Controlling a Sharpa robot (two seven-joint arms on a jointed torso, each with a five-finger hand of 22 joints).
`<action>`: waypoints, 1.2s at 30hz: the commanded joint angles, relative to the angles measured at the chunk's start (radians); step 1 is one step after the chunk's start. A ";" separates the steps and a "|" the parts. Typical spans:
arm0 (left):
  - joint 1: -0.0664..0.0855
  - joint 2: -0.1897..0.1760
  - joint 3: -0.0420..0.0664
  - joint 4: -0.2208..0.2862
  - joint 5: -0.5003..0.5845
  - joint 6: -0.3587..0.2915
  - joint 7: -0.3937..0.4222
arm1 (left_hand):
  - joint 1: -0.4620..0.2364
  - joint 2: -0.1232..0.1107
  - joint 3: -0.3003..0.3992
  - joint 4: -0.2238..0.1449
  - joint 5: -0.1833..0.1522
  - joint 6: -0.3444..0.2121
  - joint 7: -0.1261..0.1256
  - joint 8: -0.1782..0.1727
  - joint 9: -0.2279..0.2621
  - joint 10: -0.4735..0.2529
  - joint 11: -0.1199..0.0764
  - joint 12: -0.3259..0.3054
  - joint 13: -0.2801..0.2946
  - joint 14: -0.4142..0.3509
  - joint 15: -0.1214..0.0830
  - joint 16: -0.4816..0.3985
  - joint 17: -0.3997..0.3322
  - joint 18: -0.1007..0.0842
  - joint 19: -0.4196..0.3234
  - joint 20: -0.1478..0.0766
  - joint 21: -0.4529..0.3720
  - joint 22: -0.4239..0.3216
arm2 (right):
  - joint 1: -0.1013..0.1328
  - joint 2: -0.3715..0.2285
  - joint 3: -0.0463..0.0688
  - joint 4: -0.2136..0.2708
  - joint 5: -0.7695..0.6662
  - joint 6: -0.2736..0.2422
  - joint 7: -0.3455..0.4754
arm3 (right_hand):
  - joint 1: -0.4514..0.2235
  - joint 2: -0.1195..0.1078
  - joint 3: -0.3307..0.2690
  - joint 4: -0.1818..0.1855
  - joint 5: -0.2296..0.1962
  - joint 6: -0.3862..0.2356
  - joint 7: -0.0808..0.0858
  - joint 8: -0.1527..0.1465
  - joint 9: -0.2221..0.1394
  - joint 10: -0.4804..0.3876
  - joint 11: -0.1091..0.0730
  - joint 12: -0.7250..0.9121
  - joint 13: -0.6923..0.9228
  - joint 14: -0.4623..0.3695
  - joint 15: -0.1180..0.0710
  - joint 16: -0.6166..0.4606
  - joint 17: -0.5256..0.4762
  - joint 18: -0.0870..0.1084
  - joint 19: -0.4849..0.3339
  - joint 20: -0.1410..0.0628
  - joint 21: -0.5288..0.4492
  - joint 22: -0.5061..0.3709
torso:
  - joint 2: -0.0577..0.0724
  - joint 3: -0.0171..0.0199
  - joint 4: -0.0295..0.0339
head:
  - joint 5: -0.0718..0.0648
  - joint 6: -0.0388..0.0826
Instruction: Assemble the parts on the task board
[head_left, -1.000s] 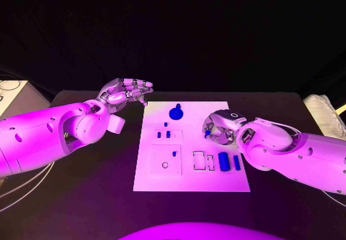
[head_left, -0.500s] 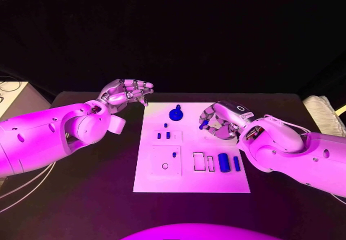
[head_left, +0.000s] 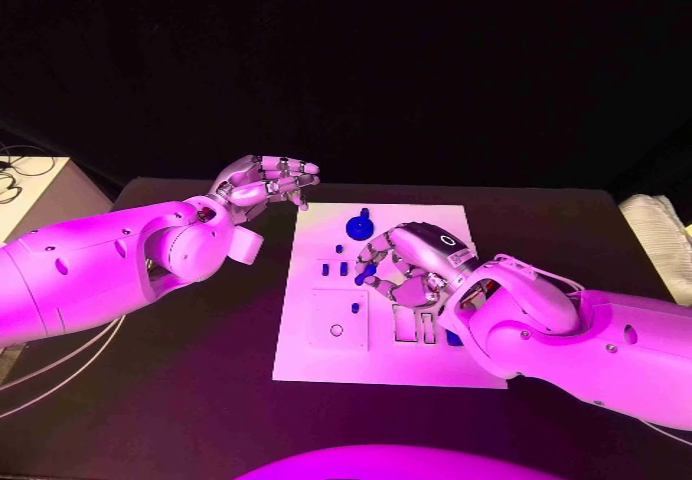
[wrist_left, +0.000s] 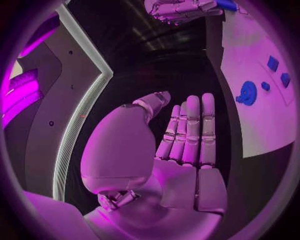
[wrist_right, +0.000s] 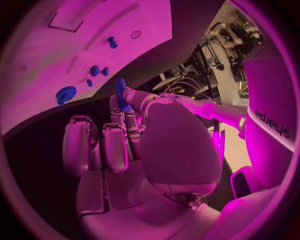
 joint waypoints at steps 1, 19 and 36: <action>0.000 0.004 0.001 0.002 0.003 0.017 0.007 | -0.003 0.010 -0.006 0.001 -0.004 0.005 -0.001 -0.003 0.001 -0.005 0.001 0.007 -0.001 -0.005 -0.001 -0.004 -0.001 0.014 0.006 -0.002 -0.003 -0.001 | -0.022 0.028 -0.003 -0.009 0.020 0.009 0.033 | -0.003 0.006 0.003 -0.012 0.006 -0.005 0.001 0.004 0.000 0.082 -0.076 -0.004 0.052 0.034 -0.005 0.001 -0.001 -0.007 0.005 0.000 -0.005 0.063 | 0.000 -0.0020 0.0015 | 0.009 -0.003; 0.000 0.006 0.001 0.008 0.003 0.018 0.005 | -0.003 0.009 -0.008 0.001 -0.005 0.006 -0.001 -0.003 0.001 -0.005 0.000 0.007 -0.001 -0.004 -0.002 -0.005 -0.002 0.014 0.007 -0.002 -0.005 -0.002 | -0.096 0.123 -0.023 -0.094 -0.039 0.112 0.012 | -0.009 0.007 0.008 -0.019 0.011 -0.008 0.002 0.004 0.005 0.082 -0.075 -0.009 0.055 0.033 -0.005 -0.003 -0.009 -0.005 0.002 0.001 -0.013 0.058 | 0.002 0.0011 0.0018 | 0.024 -0.020; 0.000 0.004 0.001 0.008 0.003 0.018 0.004 | -0.003 0.009 -0.008 0.001 -0.005 0.006 -0.001 -0.003 0.001 -0.005 0.000 0.007 -0.001 -0.004 -0.002 -0.005 -0.002 0.014 0.007 -0.002 -0.005 -0.002 | -0.109 0.140 -0.026 -0.110 -0.081 0.138 -0.021 | -0.012 0.007 0.010 -0.023 0.013 -0.009 0.002 0.005 0.007 0.083 -0.075 -0.010 0.057 0.033 -0.004 -0.002 -0.007 -0.006 0.002 0.001 -0.012 0.060 | 0.001 0.0001 0.0025 | 0.026 -0.027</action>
